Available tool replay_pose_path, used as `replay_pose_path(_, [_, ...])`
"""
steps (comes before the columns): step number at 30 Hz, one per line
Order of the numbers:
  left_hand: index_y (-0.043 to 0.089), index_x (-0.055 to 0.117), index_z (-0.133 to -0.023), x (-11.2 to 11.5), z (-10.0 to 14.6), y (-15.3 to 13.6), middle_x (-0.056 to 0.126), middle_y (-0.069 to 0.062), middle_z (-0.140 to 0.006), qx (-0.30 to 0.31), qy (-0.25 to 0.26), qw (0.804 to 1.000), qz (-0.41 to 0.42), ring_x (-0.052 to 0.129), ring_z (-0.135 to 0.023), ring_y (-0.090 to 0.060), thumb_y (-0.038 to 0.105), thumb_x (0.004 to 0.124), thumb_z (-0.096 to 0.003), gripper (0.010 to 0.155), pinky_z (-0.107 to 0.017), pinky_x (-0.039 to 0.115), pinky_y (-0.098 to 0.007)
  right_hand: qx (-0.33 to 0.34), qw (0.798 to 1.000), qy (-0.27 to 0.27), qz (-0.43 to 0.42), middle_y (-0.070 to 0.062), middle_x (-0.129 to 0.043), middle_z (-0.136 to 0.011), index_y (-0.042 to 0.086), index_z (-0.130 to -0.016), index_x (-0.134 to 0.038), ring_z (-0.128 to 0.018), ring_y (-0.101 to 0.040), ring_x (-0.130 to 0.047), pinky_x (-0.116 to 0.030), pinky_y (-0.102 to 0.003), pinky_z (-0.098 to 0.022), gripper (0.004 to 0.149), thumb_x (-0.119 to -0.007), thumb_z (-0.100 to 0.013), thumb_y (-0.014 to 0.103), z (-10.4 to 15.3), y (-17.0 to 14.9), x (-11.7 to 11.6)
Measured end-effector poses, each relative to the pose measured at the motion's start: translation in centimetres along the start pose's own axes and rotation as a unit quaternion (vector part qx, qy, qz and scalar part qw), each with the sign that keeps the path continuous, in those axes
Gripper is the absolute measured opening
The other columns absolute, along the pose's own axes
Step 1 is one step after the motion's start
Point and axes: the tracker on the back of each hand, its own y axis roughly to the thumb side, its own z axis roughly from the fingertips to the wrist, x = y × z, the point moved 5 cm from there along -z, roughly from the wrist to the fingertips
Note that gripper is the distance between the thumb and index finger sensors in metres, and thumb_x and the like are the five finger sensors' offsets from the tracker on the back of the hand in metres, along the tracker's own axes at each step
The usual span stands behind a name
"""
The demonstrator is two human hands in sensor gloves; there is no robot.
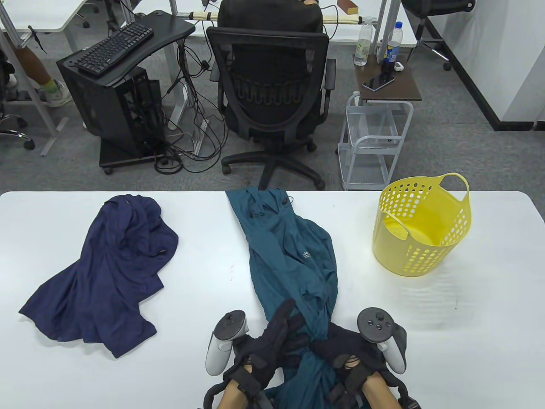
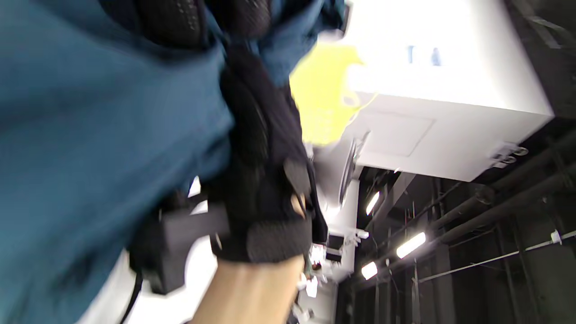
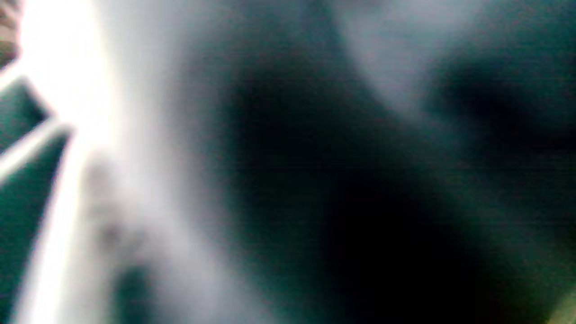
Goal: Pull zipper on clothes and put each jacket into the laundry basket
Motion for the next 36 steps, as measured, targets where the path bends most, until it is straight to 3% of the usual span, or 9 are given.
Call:
replay_pose_path(3, [0.056, 0.023, -0.106, -1.2, 1.5, 4.0, 0.034, 0.016, -0.123, 0.048, 0.097, 0.973, -0.204, 0.058, -0.105, -0.026, 0.068, 0.062, -0.0454, 0.073, -0.074, 0.060, -0.053, 0.063, 0.995, 0.044, -0.062, -0.002, -0.095, -0.078, 0.028, -0.090, -0.083, -0.046, -0.018, -0.103, -0.086, -0.038, -0.043, 0.044, -0.088, -0.048, 0.038, 0.4, 1.6, -0.1])
replay_pose_path(8, [0.064, 0.022, -0.100, 1.4, 2.8, 7.2, 0.012, 0.026, -0.122, 0.059, 0.119, 0.833, -0.537, 0.006, -0.113, -0.022, 0.073, 0.081, -0.0244, 0.096, -0.082, 0.027, -0.060, 0.216, 0.970, 0.113, -0.028, -0.001, -0.088, -0.086, 0.034, -0.091, -0.083, -0.060, -0.023, -0.096, -0.079, -0.045, -0.053, 0.043, -0.085, -0.048, 0.032, 2.8, 7.1, -2.1])
replay_pose_path(11, [0.065, 0.034, -0.098, 1.8, 3.4, 7.8, 0.037, 0.024, -0.122, 0.093, 0.147, 0.845, -0.506, 0.040, -0.116, -0.021, 0.066, 0.092, -0.0212, 0.097, -0.082, 0.041, -0.062, 0.252, 0.965, 0.026, 0.059, 0.001, -0.080, -0.093, 0.036, -0.088, -0.086, -0.076, -0.028, -0.082, -0.069, -0.051, -0.062, 0.041, -0.084, -0.048, 0.029, 4.6, 9.0, -1.8])
replay_pose_path(16, [0.052, 0.063, -0.093, 1.6, 3.5, 9.1, 0.090, 0.017, -0.093, 0.145, 0.253, 0.759, -0.583, 0.102, -0.064, -0.012, 0.061, 0.098, -0.0199, 0.081, -0.060, 0.081, -0.047, 0.264, 0.958, -0.010, 0.109, -0.003, -0.076, -0.100, 0.028, -0.096, -0.082, -0.086, -0.033, -0.077, -0.063, -0.061, -0.066, 0.048, -0.082, -0.049, 0.037, 5.4, 9.4, -2.0])
replay_pose_path(23, [0.046, 0.074, -0.088, -0.9, 3.6, 8.2, 0.100, 0.016, -0.079, 0.123, 0.284, 0.785, -0.537, 0.104, -0.048, -0.011, 0.056, 0.100, -0.0234, 0.070, -0.053, 0.085, -0.046, 0.197, 0.978, -0.070, -0.005, -0.003, -0.093, -0.095, 0.028, -0.090, -0.090, -0.076, -0.030, -0.099, -0.072, -0.054, -0.063, 0.051, -0.088, -0.046, 0.051, 4.8, 6.8, 3.1])
replay_pose_path(26, [0.047, 0.073, -0.089, -0.1, 3.6, 8.4, 0.098, 0.016, -0.081, 0.135, 0.268, 0.786, -0.540, 0.103, -0.051, -0.012, 0.054, 0.100, -0.0245, 0.070, -0.055, 0.083, -0.047, 0.190, 0.976, -0.092, 0.046, -0.005, -0.056, -0.118, 0.024, -0.111, -0.057, -0.105, -0.037, -0.063, -0.058, -0.061, -0.070, 0.089, -0.093, -0.038, 0.061, 4.8, 6.1, 3.3])
replay_pose_path(30, [0.047, 0.071, -0.089, 3.5, 3.0, 9.2, 0.098, 0.016, -0.081, 0.174, 0.204, 0.796, -0.544, 0.103, -0.053, -0.012, 0.052, 0.100, -0.0247, 0.071, -0.056, 0.082, -0.047, 0.154, 0.973, 0.084, 0.150, 0.000, 0.000, -0.120, 0.028, -0.110, -0.008, -0.107, -0.042, 0.000, -0.020, -0.069, -0.072, 0.121, -0.094, -0.034, 0.064, 3.1, 5.2, -2.1])
replay_pose_path(33, [0.044, 0.073, -0.090, 5.7, 3.4, 9.7, 0.100, 0.011, -0.079, 0.202, 0.189, 0.789, -0.549, 0.104, -0.050, -0.015, 0.048, 0.102, -0.0241, 0.072, -0.055, 0.083, -0.048, 0.178, 0.971, 0.061, 0.149, 0.005, -0.035, -0.123, 0.037, -0.110, -0.025, -0.110, -0.038, -0.011, -0.023, -0.070, -0.072, 0.111, -0.099, -0.031, 0.061, 2.6, 5.3, -3.0])
replay_pose_path(36, [0.046, 0.069, -0.092, 6.3, 4.1, 10.3, 0.099, 0.013, -0.080, 0.224, 0.195, 0.781, -0.549, 0.103, -0.052, -0.013, 0.049, 0.102, -0.0237, 0.076, -0.056, 0.082, -0.047, 0.226, 0.966, 0.021, 0.122, 0.012, -0.089, -0.095, 0.037, -0.099, -0.066, -0.098, -0.025, -0.083, -0.051, -0.065, -0.073, 0.077, -0.102, -0.033, 0.055, 2.9, 5.9, -2.5])
